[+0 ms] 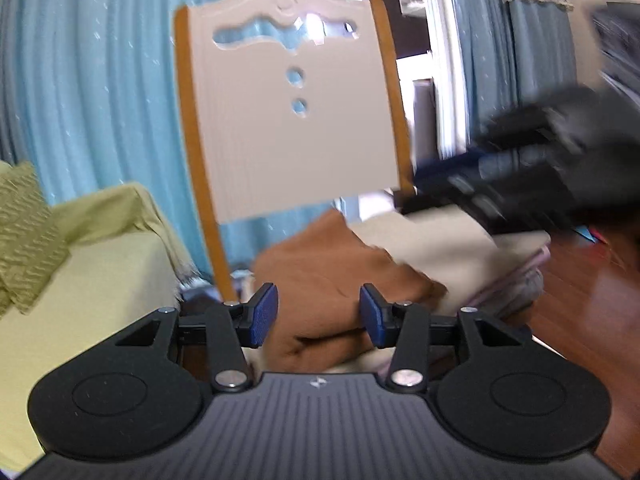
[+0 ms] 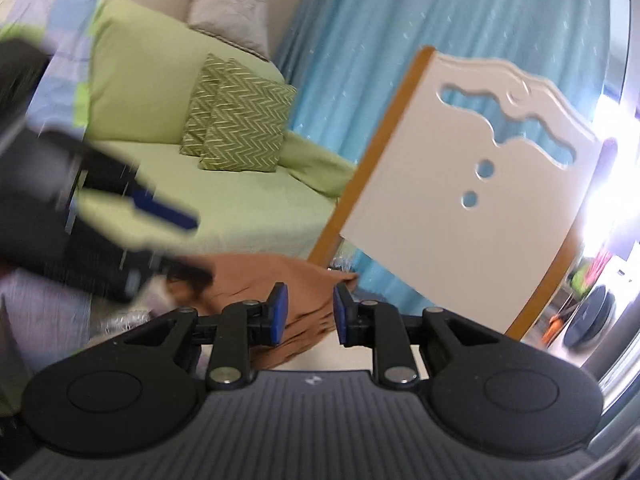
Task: Fold clothes
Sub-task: 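Lower the garment onto the clothes stack and open both grippers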
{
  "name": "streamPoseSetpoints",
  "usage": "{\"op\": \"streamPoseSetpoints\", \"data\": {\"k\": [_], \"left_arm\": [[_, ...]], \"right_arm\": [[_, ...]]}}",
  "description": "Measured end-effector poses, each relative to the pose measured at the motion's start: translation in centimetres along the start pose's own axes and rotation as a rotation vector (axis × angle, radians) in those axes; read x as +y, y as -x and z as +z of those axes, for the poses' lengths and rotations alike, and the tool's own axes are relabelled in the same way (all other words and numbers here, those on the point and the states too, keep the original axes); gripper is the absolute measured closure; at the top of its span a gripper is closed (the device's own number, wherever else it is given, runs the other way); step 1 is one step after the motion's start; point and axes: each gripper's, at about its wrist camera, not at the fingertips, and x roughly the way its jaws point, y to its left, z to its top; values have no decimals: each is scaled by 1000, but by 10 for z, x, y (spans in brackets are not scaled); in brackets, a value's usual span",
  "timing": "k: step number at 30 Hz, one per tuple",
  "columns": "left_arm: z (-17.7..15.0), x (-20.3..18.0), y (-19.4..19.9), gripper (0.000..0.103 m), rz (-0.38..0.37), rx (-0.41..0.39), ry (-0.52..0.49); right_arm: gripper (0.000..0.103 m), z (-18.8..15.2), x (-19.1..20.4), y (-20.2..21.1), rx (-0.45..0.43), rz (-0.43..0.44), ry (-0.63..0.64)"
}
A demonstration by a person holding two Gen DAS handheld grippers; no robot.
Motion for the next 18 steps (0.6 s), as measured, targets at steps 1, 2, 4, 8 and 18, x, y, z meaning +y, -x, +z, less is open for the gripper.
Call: {"op": "streamPoseSetpoints", "data": {"k": [1,2,4,8,18], "left_arm": [[-2,-1,-2,52,4,6,-4],[-2,-1,-2,52,6,7,-3],[0,2,0,52,8,0,4],[0,1,-3,52,7,11,-1],[-19,-6,-12,52,3,24,0]], "right_arm": [[84,4,-6,-12,22,31,-5],[84,7,-10,-23,28,60,-9],[84,12,-18,-44,39,109,-36],[84,24,-36,-89,50,215,-101],[87,-12,-42,-132,227,183,-108]]}}
